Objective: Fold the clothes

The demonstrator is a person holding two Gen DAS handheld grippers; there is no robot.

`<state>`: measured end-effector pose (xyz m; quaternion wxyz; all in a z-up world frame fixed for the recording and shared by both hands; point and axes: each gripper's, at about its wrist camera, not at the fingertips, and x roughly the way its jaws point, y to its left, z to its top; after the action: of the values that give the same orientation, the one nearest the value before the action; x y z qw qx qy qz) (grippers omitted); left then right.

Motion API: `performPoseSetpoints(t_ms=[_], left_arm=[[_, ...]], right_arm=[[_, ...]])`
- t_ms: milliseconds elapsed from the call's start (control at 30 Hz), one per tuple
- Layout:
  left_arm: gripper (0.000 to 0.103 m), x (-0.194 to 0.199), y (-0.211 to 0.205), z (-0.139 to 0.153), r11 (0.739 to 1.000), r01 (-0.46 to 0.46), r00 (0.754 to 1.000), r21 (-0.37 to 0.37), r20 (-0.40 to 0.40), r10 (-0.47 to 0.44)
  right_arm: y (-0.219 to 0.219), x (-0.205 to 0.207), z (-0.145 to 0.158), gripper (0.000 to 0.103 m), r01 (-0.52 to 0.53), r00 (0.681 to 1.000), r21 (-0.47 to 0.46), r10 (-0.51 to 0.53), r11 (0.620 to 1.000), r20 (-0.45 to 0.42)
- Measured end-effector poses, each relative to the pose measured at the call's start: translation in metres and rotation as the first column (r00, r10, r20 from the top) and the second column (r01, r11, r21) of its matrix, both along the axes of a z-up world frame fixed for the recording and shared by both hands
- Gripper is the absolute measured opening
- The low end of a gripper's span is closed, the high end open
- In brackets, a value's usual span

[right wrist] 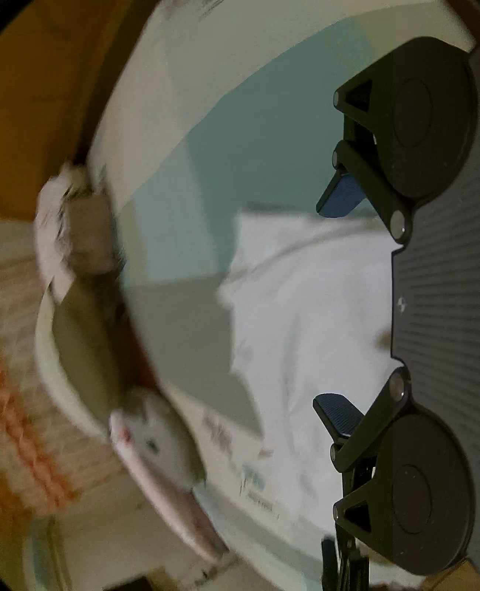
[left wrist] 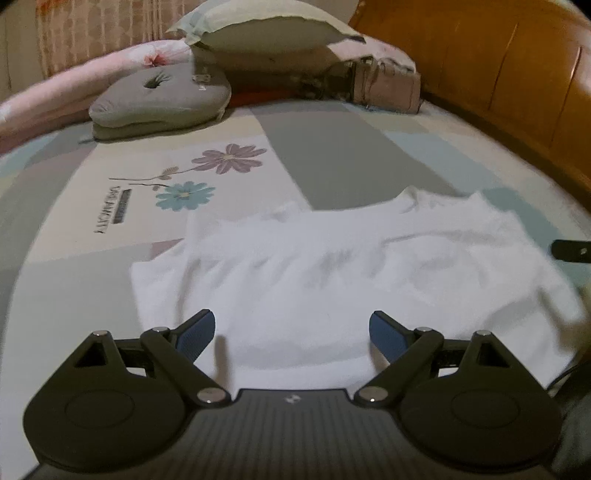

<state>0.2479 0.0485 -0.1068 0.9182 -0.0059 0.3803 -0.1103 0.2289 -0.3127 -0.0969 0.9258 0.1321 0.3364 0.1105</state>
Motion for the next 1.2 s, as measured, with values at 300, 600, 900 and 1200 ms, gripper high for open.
performPoseSetpoints(t_ms=[300,600,900,1200], left_arm=[[0.091,0.011,0.011,-0.013,0.989,0.024,0.998,-0.147,-0.048,-0.032],[0.092,0.03,0.011,-0.007,0.991,0.044,0.999,-0.124,-0.003,-0.044],[0.091,0.049,0.023,0.004,0.984,0.029,0.999,-0.178,-0.014,-0.032],[0.092,-0.033,0.017,-0.015,0.989,0.061,0.995,-0.132,-0.074,-0.071]], right_arm=[[0.01,0.012,-0.026,0.103,-0.038,0.998,0.079,0.042,0.996,-0.05],[0.013,0.013,-0.03,0.103,-0.019,0.999,0.051,0.021,0.999,-0.041],[0.018,0.009,-0.021,0.103,0.023,0.998,0.044,-0.02,0.999,-0.058],[0.045,-0.015,0.003,0.103,-0.016,0.998,0.01,0.016,1.0,-0.068]])
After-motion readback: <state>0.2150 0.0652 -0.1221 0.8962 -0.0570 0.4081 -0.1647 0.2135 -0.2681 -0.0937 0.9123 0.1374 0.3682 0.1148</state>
